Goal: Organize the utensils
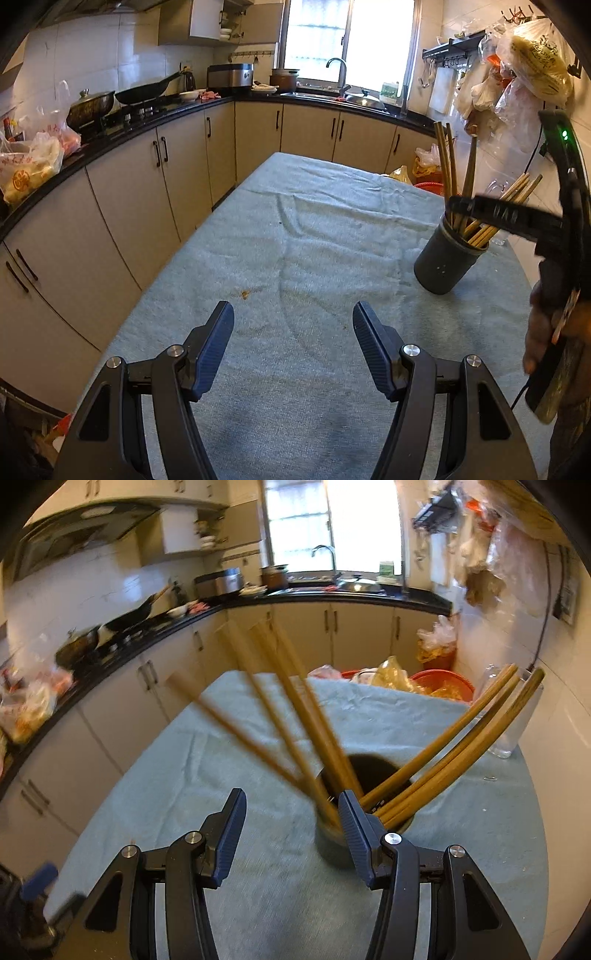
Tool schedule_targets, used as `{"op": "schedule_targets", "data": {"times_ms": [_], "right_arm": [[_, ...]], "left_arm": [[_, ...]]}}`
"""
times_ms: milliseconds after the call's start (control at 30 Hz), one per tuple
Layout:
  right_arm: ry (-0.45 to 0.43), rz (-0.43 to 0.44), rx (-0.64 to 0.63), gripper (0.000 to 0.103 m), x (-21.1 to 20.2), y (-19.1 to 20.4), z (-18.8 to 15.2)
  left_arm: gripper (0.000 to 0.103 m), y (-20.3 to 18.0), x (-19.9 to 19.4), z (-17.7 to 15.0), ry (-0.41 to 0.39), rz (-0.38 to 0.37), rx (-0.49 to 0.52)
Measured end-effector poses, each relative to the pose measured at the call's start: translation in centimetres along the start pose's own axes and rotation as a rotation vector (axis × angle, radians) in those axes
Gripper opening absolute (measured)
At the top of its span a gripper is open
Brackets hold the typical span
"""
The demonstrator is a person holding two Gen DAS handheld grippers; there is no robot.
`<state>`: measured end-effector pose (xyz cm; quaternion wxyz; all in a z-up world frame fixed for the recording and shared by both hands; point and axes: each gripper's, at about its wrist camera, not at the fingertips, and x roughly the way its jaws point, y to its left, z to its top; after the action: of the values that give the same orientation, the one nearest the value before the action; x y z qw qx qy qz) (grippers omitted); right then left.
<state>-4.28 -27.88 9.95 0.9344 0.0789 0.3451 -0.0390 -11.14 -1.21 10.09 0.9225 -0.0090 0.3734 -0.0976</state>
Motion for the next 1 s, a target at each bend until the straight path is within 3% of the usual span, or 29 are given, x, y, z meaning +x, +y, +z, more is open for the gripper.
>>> {"op": "schedule_targets", "data": {"times_ms": [233, 467, 800, 1000], "right_arm": [[-0.030, -0.048, 0.069, 0.057, -0.7, -1.3, 0.8], [-0.064, -0.036, 0.077, 0.060, -2.3, -1.2, 1.0], [-0.118, -0.026, 0.060, 0.067, -7.1, -1.3, -1.0], [-0.157, -0.035, 0.044, 0.069, -10.9, -2.2, -2.5]], "left_arm": [[0.066, 0.0, 0.4, -0.1, 0.012, -0.014, -0.001], [0.066, 0.0, 0.4, -0.1, 0.012, -0.014, -0.002], [0.067, -0.6, -1.1, -0.5, -0.017, -0.004, 0.012], [0.085, -1.3, -4.4, -0.7, -0.145, 0.062, 0.023]]}}
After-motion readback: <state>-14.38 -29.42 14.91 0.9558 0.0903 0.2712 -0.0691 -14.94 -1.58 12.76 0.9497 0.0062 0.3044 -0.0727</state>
